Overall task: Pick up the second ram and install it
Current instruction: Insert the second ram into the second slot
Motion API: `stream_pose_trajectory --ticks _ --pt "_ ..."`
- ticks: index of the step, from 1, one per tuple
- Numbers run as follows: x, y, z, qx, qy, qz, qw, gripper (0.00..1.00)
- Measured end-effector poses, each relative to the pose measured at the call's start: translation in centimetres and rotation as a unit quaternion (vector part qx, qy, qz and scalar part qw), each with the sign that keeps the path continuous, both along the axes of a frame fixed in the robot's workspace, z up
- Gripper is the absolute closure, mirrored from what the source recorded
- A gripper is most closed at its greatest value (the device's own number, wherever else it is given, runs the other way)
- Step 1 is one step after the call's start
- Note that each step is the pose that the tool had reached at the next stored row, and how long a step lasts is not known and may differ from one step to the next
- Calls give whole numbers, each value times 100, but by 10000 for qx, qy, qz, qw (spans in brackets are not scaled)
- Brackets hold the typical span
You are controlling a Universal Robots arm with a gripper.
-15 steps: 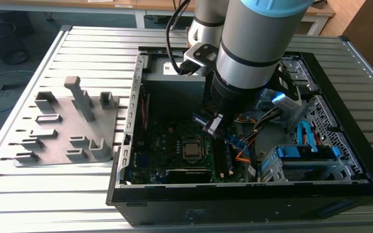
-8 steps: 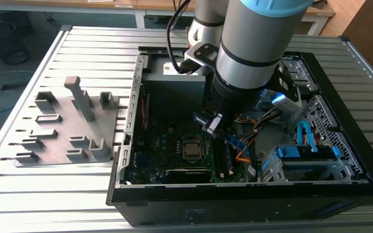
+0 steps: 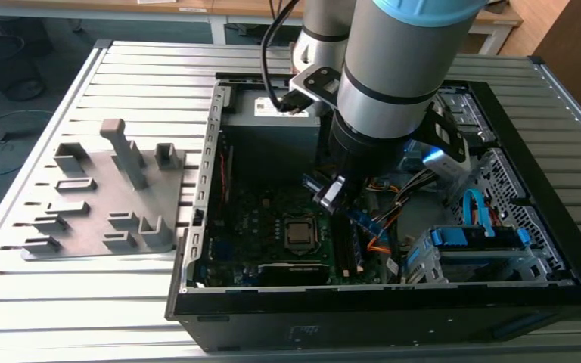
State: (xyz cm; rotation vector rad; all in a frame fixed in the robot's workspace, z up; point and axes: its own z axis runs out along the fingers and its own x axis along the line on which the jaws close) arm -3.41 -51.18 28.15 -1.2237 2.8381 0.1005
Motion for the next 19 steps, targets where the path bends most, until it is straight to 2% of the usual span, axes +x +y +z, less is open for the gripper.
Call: stream_pose_trajectory --ticks 19 --pt "0 0 0 0 0 -401 9992 86"
